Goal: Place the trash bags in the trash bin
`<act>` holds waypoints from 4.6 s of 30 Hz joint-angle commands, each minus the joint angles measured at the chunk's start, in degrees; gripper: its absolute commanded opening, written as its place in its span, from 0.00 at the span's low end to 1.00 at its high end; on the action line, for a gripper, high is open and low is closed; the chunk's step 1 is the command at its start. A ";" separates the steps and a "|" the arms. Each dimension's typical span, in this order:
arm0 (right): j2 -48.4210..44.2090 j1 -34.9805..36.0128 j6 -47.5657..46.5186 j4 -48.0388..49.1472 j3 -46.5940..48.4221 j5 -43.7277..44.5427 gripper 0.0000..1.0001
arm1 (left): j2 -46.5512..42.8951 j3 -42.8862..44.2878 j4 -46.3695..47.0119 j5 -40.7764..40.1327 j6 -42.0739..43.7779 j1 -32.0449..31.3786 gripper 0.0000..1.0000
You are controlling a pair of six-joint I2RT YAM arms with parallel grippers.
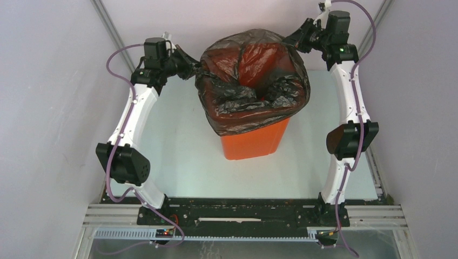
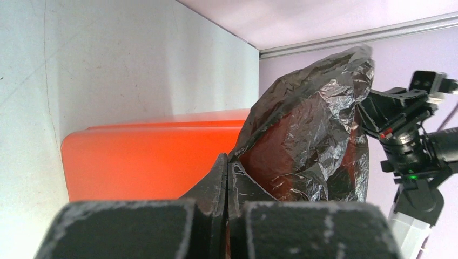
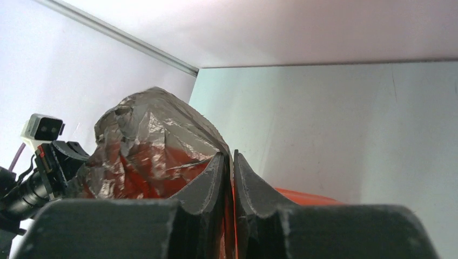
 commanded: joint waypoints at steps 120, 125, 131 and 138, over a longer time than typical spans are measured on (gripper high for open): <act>-25.40 27.47 -7.04 -19.23 -4.21 22.24 0.74 | -25.38 -38.43 3.18 5.21 1.49 -5.44 0.68; -19.07 33.77 -10.63 -21.61 -3.37 27.85 0.60 | -25.43 -38.14 3.70 5.05 1.23 -5.44 0.68; -16.82 40.51 -9.98 -21.35 -12.99 39.65 0.53 | -24.95 -37.03 3.93 4.99 1.19 -5.44 0.69; -11.67 42.28 -10.87 -24.48 -7.83 37.46 0.55 | -24.98 -37.52 4.05 4.92 1.08 -5.44 0.70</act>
